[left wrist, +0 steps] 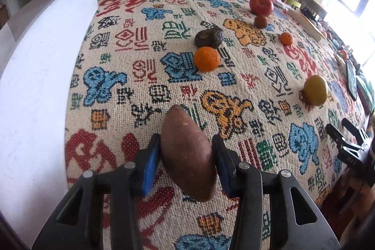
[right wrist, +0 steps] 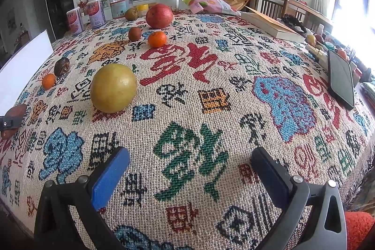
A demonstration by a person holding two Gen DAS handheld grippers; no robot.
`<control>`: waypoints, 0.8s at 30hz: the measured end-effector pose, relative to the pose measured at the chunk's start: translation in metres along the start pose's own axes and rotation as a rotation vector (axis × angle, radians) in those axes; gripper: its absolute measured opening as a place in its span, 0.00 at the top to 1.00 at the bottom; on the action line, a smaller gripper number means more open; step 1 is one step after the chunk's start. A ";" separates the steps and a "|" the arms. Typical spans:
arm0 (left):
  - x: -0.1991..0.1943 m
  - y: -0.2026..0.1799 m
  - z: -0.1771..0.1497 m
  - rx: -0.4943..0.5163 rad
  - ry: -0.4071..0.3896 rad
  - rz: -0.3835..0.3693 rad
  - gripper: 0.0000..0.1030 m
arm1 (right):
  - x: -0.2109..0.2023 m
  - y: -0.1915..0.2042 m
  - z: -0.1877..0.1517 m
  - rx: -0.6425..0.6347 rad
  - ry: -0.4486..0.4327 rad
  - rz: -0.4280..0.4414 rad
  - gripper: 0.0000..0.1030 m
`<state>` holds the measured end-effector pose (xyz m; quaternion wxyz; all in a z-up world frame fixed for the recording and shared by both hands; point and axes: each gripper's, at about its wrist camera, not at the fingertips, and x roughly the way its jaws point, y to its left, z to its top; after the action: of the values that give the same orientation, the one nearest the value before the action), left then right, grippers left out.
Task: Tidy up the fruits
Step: 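Close the left tool on the second sweet potato and lift it, then hold the sweet potato in the left tool while the right tool grasps a mandarin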
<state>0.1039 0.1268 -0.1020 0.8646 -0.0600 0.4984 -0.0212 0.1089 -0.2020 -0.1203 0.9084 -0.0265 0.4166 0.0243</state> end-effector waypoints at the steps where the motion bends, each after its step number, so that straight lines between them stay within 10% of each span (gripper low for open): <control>1: 0.002 0.001 -0.001 -0.016 -0.016 0.008 0.48 | 0.000 0.001 0.000 0.001 -0.001 -0.001 0.00; 4: 0.006 -0.002 -0.001 -0.044 -0.085 0.047 0.26 | 0.000 0.001 0.000 0.000 -0.005 -0.002 0.00; 13: 0.015 -0.007 -0.004 -0.036 -0.175 0.168 0.20 | -0.018 -0.037 0.046 0.165 -0.056 0.093 0.01; 17: 0.016 -0.008 -0.004 -0.032 -0.173 0.168 0.19 | 0.006 -0.008 0.116 0.004 -0.032 0.159 0.29; 24: 0.016 -0.008 -0.004 -0.032 -0.173 0.168 0.19 | 0.099 0.045 0.180 -0.091 0.124 0.188 0.33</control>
<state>0.1086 0.1169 -0.1163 0.9021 -0.0334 0.4254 0.0646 0.3066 -0.1429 -0.0788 0.8725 -0.0300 0.4710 0.1267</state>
